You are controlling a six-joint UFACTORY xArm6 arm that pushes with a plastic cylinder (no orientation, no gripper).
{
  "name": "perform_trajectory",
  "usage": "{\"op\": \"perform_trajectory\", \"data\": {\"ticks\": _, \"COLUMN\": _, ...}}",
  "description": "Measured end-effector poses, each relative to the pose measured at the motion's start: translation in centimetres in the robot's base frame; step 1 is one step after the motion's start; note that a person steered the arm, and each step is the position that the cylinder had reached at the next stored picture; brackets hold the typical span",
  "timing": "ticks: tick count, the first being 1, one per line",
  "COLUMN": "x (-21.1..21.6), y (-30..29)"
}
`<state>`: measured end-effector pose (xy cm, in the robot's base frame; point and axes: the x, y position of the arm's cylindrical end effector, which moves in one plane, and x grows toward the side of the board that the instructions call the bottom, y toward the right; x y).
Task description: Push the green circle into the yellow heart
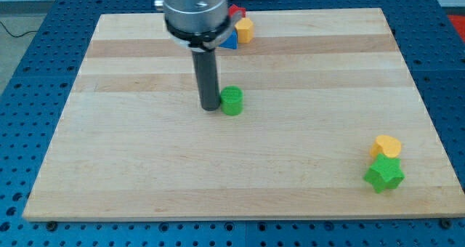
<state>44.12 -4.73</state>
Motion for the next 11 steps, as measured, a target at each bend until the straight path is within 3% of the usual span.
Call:
{"op": "perform_trajectory", "data": {"ticks": 1, "x": -0.1, "y": -3.5}}
{"op": "perform_trajectory", "data": {"ticks": 2, "x": -0.2, "y": -2.7}}
{"op": "perform_trajectory", "data": {"ticks": 4, "x": -0.2, "y": 11.0}}
{"op": "perform_trajectory", "data": {"ticks": 6, "x": -3.0, "y": 6.9}}
{"op": "perform_trajectory", "data": {"ticks": 9, "x": 1.0, "y": 23.3}}
{"op": "perform_trajectory", "data": {"ticks": 11, "x": 0.0, "y": 22.0}}
